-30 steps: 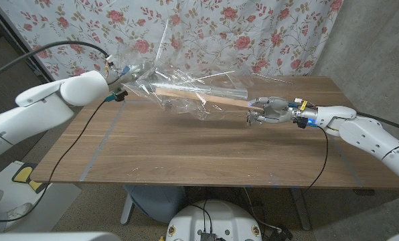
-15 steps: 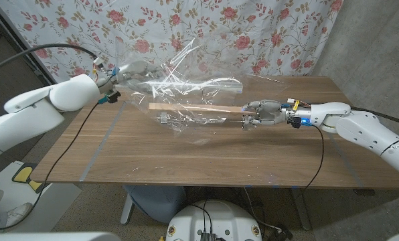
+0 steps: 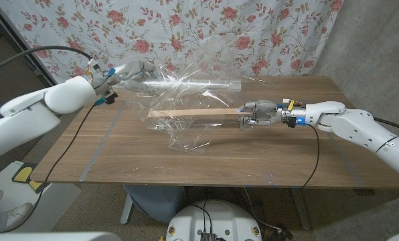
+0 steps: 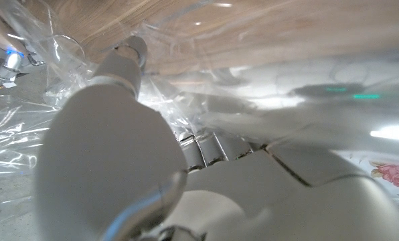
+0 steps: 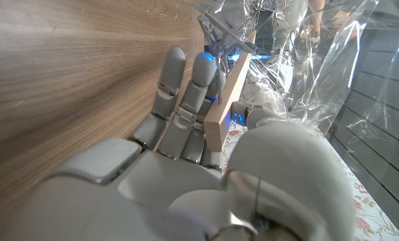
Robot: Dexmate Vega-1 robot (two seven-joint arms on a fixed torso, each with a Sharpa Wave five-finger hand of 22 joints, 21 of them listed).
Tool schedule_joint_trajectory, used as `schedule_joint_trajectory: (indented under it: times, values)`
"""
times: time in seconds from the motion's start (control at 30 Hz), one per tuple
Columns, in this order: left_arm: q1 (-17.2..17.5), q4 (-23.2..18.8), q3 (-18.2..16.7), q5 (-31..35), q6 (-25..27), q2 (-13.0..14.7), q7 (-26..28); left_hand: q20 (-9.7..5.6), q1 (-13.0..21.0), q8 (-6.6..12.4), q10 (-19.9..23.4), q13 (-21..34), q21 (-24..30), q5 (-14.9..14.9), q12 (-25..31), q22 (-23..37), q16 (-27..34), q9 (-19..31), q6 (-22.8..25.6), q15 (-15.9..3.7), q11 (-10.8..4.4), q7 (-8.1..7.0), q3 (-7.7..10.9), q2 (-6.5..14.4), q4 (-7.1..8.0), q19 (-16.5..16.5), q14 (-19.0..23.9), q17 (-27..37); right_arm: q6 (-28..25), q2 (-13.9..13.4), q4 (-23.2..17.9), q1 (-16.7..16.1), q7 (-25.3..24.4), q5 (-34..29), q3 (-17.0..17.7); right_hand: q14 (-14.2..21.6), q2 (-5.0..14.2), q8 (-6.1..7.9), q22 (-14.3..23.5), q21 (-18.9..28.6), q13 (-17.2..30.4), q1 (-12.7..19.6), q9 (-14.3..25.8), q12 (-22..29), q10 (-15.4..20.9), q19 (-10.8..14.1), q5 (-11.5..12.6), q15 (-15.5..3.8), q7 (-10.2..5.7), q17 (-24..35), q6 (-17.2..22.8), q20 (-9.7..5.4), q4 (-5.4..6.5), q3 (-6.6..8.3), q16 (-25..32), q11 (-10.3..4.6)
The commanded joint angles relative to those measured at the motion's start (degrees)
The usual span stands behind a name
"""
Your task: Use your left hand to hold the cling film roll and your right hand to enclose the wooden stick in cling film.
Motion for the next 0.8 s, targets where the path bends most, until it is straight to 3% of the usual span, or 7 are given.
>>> schedule_joint_trajectory:
  times: [0.03,0.47,0.6,0.8]
  values:
    - [2.06,0.59,-2.68,0.96,-3.57,-2.69,1.45,-0.02,6.03,6.12,0.37,0.18,0.46,0.24,0.00,0.04,-0.26,3.62,1.43,-0.03,-0.25,-1.23,1.73,7.54,1.10,-0.41,0.30,0.18,-1.77,-0.68,0.67,1.10,-2.99,-1.11,-1.02,-0.38,1.56,0.38,0.18,0.42,0.21,0.38,0.20,2.76,2.57,0.04,0.16,-0.93,-3.31,0.02,3.88,-2.97,-9.85,18.43,0.31,-2.49]
    - [5.49,1.17,-6.92,2.25,-7.63,-5.36,1.23,-0.04,6.00,6.14,0.40,0.17,0.62,0.32,-0.06,0.04,-0.28,3.57,1.42,-0.02,-0.08,-1.11,1.77,7.54,1.11,-0.49,0.49,0.38,-3.14,-0.38,0.21,1.42,-6.33,-2.76,-2.11,-0.52,1.54,0.39,0.22,0.61,0.56,0.27,0.11,3.14,2.57,0.10,0.11,-0.98,-3.23,-0.08,4.02,-3.08,-9.89,18.46,0.68,-2.47]
    - [6.94,0.39,-8.34,2.71,-9.24,-7.72,2.38,-0.05,6.01,6.09,0.34,0.28,0.62,0.34,-0.03,0.02,-0.43,3.53,1.33,-0.01,-0.22,-1.19,1.80,7.56,1.11,-0.54,0.36,0.28,-2.51,-0.35,-0.35,0.90,-7.65,-3.66,-2.27,-0.60,1.56,0.35,0.21,0.59,0.67,0.24,0.05,3.25,2.55,-0.06,0.12,-0.93,-3.23,-0.09,3.98,-3.03,-9.87,18.52,0.75,-2.29]
    - [7.48,-0.76,-8.88,2.84,-8.24,-9.08,1.46,-0.05,5.92,6.22,0.40,0.34,0.70,0.39,0.00,0.04,-0.46,3.74,1.25,-0.03,-0.24,-1.20,1.81,7.59,1.17,-0.59,0.46,0.33,-2.04,-0.10,-0.51,0.60,-9.68,-4.59,-2.34,-0.40,1.61,0.41,0.19,0.68,0.62,0.24,0.10,3.32,2.57,0.05,0.09,-0.93,-3.43,0.01,3.99,-3.07,-9.87,18.51,1.04,-2.46]
